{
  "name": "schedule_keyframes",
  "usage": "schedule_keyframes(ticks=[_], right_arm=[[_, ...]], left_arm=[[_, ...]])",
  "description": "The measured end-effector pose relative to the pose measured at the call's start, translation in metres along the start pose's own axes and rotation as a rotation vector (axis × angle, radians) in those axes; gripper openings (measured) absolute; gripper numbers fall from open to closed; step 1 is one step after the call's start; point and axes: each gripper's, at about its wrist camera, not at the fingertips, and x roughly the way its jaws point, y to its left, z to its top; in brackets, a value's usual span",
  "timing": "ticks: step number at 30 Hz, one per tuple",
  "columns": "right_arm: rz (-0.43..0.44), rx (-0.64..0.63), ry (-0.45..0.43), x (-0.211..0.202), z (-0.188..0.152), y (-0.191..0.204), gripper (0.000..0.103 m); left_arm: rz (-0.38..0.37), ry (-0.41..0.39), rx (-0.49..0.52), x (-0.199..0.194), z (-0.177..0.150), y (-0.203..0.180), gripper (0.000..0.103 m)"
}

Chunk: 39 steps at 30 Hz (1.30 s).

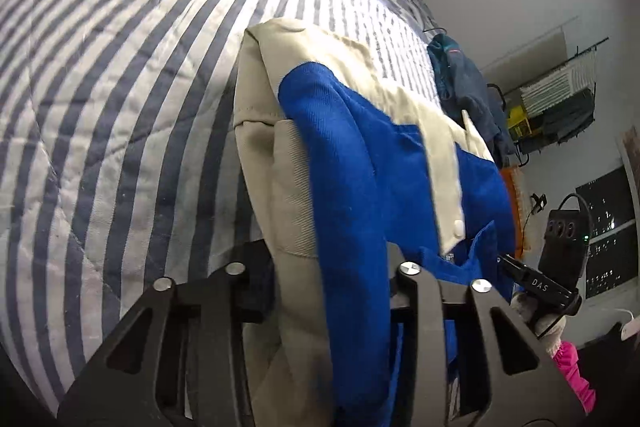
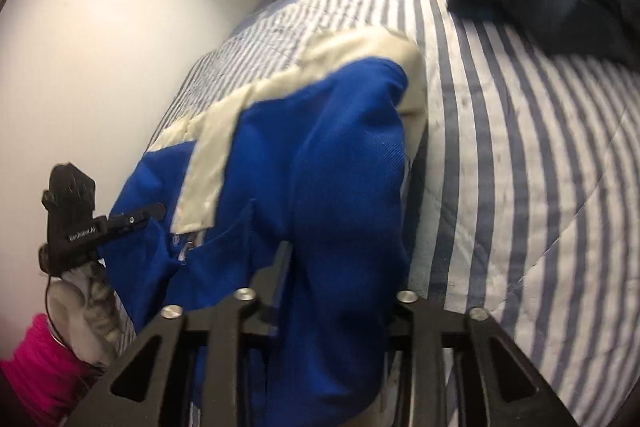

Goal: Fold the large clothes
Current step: 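Lift the folded jacket with both tools and carry it onto the teal garment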

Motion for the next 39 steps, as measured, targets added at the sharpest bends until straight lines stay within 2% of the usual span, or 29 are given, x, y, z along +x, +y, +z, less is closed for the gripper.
schedule_keyframes(ticks=[4,7,13,20,29,39], right_arm=[[-0.093,-0.104,-0.012,-0.013,-0.002,0.027,0.021],[-0.11,-0.136,-0.034,-0.026,-0.002,0.036,0.019],[-0.131,-0.149,-0.088,-0.063,-0.012,0.022,0.019],[-0.218,-0.169,-0.128,-0.089,-0.004,0.007,0.019],[-0.326,-0.186,-0.188,-0.123,0.025,-0.03,0.018],[-0.457,-0.195,-0.272,-0.158,0.089,-0.089,0.018]], left_arm=[[0.031,-0.024,0.08,-0.015,-0.002,-0.025,0.03],[0.032,-0.034,0.124,-0.025,-0.006,-0.042,0.029],[-0.003,-0.047,0.176,-0.031,-0.007,-0.077,0.029],[-0.03,-0.045,0.248,-0.019,0.002,-0.113,0.029],[-0.077,-0.05,0.351,0.021,0.034,-0.177,0.029],[-0.14,-0.07,0.457,0.082,0.09,-0.257,0.029]])
